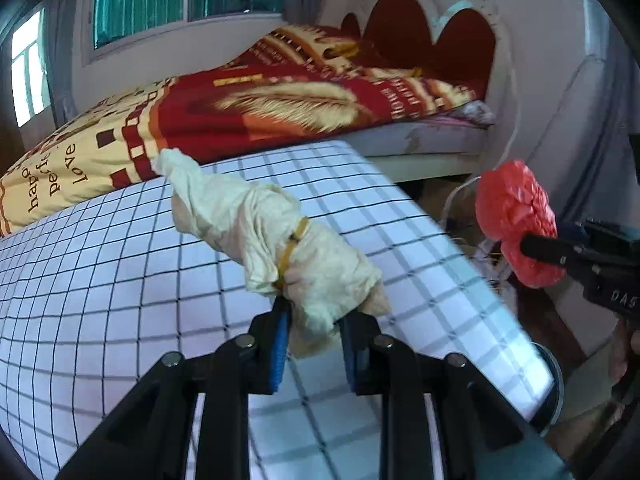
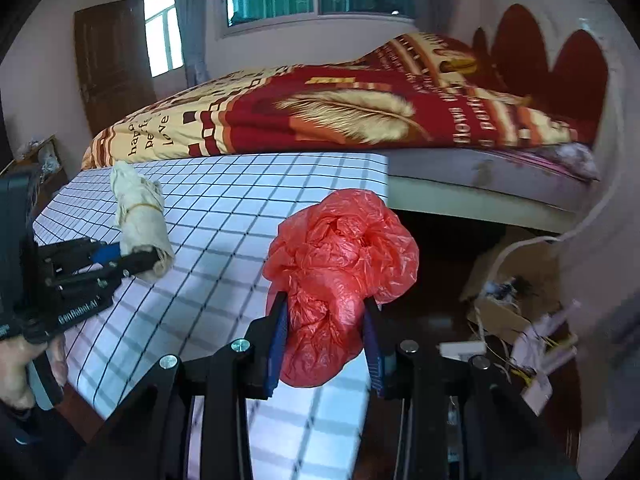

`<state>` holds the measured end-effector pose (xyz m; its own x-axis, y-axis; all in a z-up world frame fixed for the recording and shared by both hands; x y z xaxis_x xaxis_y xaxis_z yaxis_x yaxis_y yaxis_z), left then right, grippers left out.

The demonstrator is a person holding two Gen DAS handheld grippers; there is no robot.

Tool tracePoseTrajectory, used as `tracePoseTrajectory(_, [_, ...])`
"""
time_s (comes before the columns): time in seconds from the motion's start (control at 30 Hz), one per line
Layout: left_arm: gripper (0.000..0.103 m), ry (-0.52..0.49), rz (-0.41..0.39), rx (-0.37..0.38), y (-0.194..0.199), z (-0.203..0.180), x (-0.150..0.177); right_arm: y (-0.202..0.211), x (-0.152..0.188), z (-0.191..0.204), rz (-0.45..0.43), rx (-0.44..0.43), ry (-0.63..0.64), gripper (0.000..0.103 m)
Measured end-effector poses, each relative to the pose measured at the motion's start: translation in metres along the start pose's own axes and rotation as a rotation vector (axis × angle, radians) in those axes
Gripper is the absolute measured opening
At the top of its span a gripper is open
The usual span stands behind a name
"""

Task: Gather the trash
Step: 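Carry the beige and red bags over the black bin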

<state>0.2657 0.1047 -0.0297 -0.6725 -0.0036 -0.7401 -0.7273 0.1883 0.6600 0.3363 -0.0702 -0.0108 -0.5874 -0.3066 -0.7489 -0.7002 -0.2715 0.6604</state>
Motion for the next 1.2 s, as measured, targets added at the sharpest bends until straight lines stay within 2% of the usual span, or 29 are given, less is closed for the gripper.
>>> tracePoseTrajectory(0.27, [0.025, -0.064, -0.036, 0.062, 0.039, -0.058, 0.012, 0.086, 0.053, -0.037, -0.049, 0.066, -0.079, 0.037])
tracePoseTrajectory(0.53, [0.025, -0.151, -0.018, 0.165, 0.039, -0.123, 0.027, 0.129, 0.109, -0.095, -0.039, 0.156, -0.178, 0.037])
tracePoseTrajectory(0.73, [0.025, -0.223, 0.042, 0.266, 0.019, -0.178, 0.047, 0.134, 0.173, -0.144, 0.035, 0.217, -0.242, 0.037])
tracePoseTrajectory(0.97, [0.025, -0.319, 0.153, 0.388, -0.017, -0.255, 0.084, 0.124, 0.240, -0.176, 0.132, 0.232, -0.285, 0.037])
tracePoseTrajectory(1.1, [0.025, -0.347, 0.243, 0.433, -0.047, -0.281, 0.110, 0.109, 0.278, -0.188, 0.204, 0.231, -0.302, 0.037])
tracePoseTrajectory(1.2, [0.025, -0.370, 0.309, 0.439, -0.070, -0.294, 0.129, 0.094, 0.301, -0.198, 0.256, 0.216, -0.306, 0.037])
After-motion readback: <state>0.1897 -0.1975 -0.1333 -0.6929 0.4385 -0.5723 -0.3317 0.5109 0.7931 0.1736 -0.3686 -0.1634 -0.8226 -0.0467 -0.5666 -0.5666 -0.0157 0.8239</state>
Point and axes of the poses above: each gripper's, at about its wrist camera, not at the fingertips, and y roughly against the way its jaws point, z to its left, x to its underside, the point moved 5 cm from there along -y, roughly the way its jaws point, and after that the axes turned 6 degrees about x, right-handed, at the moved point
